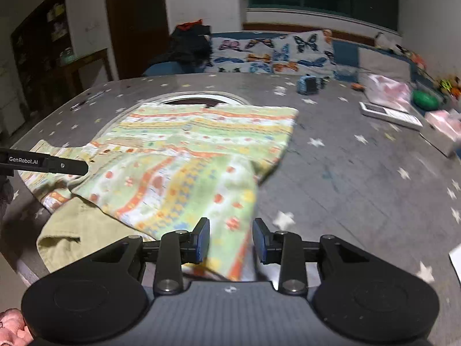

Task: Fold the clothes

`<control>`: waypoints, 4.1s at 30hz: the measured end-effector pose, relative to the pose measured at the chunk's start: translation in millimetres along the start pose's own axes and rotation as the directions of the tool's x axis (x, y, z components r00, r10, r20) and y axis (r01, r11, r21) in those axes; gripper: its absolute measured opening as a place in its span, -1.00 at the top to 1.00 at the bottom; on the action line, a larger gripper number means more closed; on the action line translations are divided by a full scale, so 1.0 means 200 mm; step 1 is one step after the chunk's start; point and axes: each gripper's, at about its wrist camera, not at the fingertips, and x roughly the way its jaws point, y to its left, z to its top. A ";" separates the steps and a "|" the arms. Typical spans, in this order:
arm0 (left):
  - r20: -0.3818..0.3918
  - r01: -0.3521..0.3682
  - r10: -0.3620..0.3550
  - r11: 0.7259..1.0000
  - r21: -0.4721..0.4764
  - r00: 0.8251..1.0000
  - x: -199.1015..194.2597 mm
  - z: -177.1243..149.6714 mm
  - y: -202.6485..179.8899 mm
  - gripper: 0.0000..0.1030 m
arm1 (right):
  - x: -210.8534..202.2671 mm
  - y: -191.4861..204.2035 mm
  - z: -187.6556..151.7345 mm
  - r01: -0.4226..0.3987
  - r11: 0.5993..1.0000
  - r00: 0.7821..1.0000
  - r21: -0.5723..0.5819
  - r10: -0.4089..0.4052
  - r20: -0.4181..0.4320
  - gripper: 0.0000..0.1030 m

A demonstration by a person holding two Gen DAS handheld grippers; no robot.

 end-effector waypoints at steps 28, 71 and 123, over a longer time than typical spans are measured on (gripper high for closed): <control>-0.072 0.026 -0.028 0.999 -0.028 0.997 -0.03 -0.05 0.00 0.21 | -0.04 0.07 -0.08 -0.014 0.999 1.000 -0.037 0.015 0.013 0.05; 0.068 0.123 -0.127 0.991 0.054 0.990 -0.22 0.15 -0.10 0.87 | -0.03 0.06 -0.14 0.176 0.976 0.982 -0.125 -0.166 0.090 -0.49; 0.011 0.009 -0.009 0.999 -0.038 1.000 -0.12 -0.09 0.07 0.81 | 0.27 0.20 0.29 -0.142 0.982 0.985 -0.124 0.152 0.081 0.50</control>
